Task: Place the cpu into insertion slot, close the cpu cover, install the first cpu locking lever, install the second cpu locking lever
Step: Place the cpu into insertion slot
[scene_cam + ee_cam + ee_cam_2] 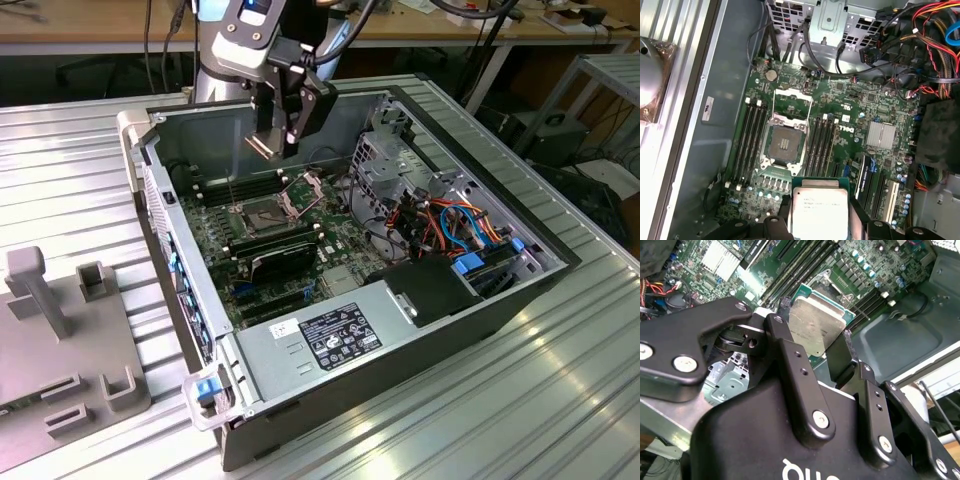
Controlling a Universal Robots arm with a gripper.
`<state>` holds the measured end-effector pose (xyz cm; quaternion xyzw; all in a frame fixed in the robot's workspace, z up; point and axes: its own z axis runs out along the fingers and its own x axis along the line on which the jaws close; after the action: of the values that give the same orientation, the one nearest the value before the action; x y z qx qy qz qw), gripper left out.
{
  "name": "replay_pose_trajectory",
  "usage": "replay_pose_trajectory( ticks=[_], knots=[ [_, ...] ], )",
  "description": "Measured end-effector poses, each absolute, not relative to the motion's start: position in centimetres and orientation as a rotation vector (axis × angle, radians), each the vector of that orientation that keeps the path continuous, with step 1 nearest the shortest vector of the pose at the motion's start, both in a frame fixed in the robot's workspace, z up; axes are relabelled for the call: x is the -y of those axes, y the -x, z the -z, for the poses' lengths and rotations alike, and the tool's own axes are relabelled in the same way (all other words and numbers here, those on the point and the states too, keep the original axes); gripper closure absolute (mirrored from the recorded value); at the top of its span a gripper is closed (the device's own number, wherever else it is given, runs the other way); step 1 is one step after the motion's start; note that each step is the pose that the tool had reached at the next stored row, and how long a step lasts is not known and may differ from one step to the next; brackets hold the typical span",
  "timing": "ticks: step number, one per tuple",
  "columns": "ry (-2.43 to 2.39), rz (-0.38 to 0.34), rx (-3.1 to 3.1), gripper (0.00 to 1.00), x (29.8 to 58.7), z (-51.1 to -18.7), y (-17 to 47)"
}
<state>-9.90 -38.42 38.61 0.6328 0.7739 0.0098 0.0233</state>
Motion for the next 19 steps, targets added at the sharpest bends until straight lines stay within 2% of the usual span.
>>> replay_pose_trajectory(
  ticks=[19],
  knots=[
    [-2.052, -0.027, -2.316, 0.46, 38.16, -38.54, 9.83]
  ],
)
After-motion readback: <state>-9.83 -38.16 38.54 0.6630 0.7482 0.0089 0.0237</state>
